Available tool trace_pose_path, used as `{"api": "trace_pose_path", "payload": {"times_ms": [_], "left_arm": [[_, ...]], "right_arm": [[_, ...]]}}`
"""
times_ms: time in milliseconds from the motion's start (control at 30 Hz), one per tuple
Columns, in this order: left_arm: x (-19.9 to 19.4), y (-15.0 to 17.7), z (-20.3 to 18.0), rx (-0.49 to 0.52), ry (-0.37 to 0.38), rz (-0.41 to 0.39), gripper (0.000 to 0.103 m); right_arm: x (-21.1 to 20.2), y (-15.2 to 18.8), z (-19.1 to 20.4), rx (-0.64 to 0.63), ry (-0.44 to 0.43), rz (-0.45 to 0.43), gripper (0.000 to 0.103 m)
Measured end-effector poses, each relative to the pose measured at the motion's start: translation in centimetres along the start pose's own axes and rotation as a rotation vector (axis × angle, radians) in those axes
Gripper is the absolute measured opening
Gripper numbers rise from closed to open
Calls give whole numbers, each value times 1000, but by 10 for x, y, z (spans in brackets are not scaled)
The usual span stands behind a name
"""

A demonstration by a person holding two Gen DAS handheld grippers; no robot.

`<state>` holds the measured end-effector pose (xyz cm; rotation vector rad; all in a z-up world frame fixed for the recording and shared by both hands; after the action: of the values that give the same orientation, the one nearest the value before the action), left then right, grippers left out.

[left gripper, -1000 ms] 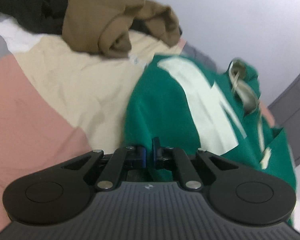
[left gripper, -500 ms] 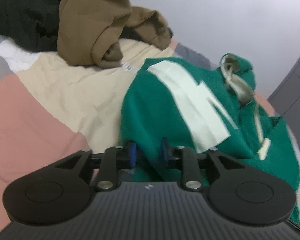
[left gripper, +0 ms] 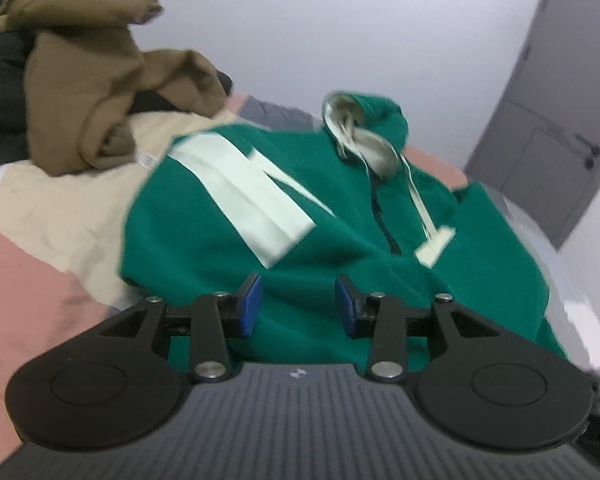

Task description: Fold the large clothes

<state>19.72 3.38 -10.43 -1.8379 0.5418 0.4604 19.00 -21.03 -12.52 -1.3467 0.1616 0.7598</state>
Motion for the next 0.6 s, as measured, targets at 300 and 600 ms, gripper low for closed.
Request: {"api": "trace_pose_path", "payload": {"times_ms": [300,600], "left_arm": [[53,38,-10,108,-48,138,45],[29,-31,-34,135,42,91,62]], "right_arm": [[14,12,-15,45,39,65,47],[0,-37,-41,129,41,-44,48]]}}
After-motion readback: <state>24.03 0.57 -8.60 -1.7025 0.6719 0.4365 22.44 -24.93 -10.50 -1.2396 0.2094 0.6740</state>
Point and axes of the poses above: each gripper's, at about its wrist camera, not at the fingertips, and x roughly the way its jaws point, z to its left, y to its underside, the point moved 6 cm from there along x, roughly the way its jaws point, and after that the axes turned 3 degrees about y, right-handed, at the moved point
